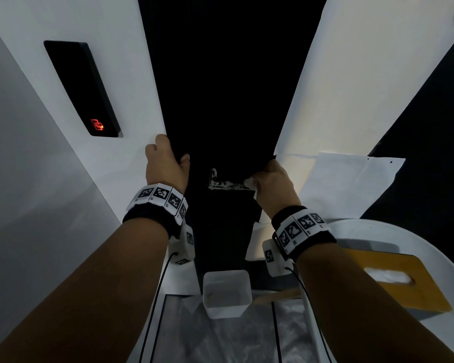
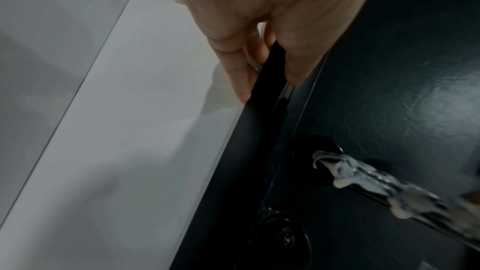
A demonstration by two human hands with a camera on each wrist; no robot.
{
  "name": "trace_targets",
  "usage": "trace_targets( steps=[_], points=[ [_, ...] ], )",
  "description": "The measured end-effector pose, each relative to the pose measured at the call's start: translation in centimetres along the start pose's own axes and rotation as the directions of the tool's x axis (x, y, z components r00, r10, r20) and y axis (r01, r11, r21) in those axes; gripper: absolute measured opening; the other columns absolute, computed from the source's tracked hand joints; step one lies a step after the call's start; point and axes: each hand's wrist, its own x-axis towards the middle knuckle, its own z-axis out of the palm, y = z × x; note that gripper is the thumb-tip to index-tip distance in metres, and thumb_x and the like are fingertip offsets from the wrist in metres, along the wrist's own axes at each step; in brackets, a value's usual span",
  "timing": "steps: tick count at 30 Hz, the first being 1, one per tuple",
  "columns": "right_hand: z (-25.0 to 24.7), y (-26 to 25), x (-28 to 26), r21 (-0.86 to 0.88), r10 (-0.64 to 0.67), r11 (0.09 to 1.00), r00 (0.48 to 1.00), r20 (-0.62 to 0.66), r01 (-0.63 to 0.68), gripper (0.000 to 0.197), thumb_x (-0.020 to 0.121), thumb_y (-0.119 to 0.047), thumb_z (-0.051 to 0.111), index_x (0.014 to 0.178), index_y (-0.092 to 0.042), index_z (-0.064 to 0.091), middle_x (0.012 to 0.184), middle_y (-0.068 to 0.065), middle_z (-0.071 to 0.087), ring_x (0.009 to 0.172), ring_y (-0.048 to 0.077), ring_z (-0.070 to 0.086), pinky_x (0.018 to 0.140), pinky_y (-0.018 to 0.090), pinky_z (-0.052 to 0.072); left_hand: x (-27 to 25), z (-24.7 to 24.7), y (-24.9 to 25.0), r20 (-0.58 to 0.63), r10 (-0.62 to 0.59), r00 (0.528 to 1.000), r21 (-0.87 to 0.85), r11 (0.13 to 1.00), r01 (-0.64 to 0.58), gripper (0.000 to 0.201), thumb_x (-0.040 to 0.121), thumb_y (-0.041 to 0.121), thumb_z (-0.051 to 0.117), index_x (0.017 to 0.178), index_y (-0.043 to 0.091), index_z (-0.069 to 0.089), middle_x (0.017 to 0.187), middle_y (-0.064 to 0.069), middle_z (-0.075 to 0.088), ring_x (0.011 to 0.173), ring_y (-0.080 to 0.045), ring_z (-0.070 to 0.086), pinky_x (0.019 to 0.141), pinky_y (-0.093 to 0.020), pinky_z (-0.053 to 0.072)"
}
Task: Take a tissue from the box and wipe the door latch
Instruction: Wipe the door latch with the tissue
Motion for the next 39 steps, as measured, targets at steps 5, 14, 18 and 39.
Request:
trace_targets(
  steps=[5, 14, 18, 39],
  points=[
    [1.4, -0.6, -0.2, -0.045, -0.026, 0.999, 0.999, 0.02, 0.027, 0.028, 0.083, 0.002, 0.054, 0.101, -0.011, 0.07, 0.111, 0.011, 0.047, 0.108, 0.032, 0.047, 0.075, 0.028, 0.042, 0.0, 0.0, -0.1, -0.002, 0.015, 1.0, -0.003, 1.0, -0.015, 0.037, 0.085, 0.017, 0.06, 0.114, 0.003, 0.041, 0.112, -0.021, 0.046, 0.087, -0.034, 0.054, 0.066, -0.031, 0.041],
    [0.5, -0.9, 0.3, -0.078, 0.005, 0.997, 0.998, 0.063, 0.0, 0.023, 0.079, 0.006, 0.051, 0.088, -0.004, 0.069, 0.109, 0.013, 0.048, 0.105, 0.032, 0.048, 0.071, 0.026, 0.037, 0.1, 0.0, -0.1, 0.006, 0.005, 1.0, -0.013, 1.0, -0.005, 0.037, 0.085, 0.017, 0.061, 0.113, 0.003, 0.041, 0.111, -0.021, 0.046, 0.086, -0.034, 0.055, 0.065, -0.03, 0.04],
    [0.8, -0.9, 0.1, -0.073, 0.032, 0.997, 0.998, 0.051, -0.028, 0.023, 0.082, 0.004, 0.049, 0.093, -0.004, 0.068, 0.112, 0.013, 0.045, 0.108, 0.031, 0.045, 0.076, 0.029, 0.042, 0.1, -0.2, -0.1, 0.013, 0.008, 1.0, -0.012, 1.0, -0.008, 0.038, 0.085, 0.017, 0.061, 0.114, 0.003, 0.041, 0.112, -0.021, 0.046, 0.087, -0.034, 0.055, 0.066, -0.031, 0.041],
    [-1.3, 1.0, -1.7, 0.08, 0.182, 0.982, 0.977, -0.115, -0.173, 0.022, 0.088, -0.002, 0.051, 0.101, -0.001, 0.069, 0.099, 0.017, 0.052, 0.082, 0.034, 0.056, 0.067, 0.026, 0.036, 0.0, -0.2, 0.0, 0.014, 0.01, 1.0, 0.001, 1.0, -0.01, 0.038, 0.085, 0.018, 0.061, 0.114, 0.003, 0.041, 0.112, -0.021, 0.046, 0.087, -0.035, 0.056, 0.065, -0.032, 0.041]
  ],
)
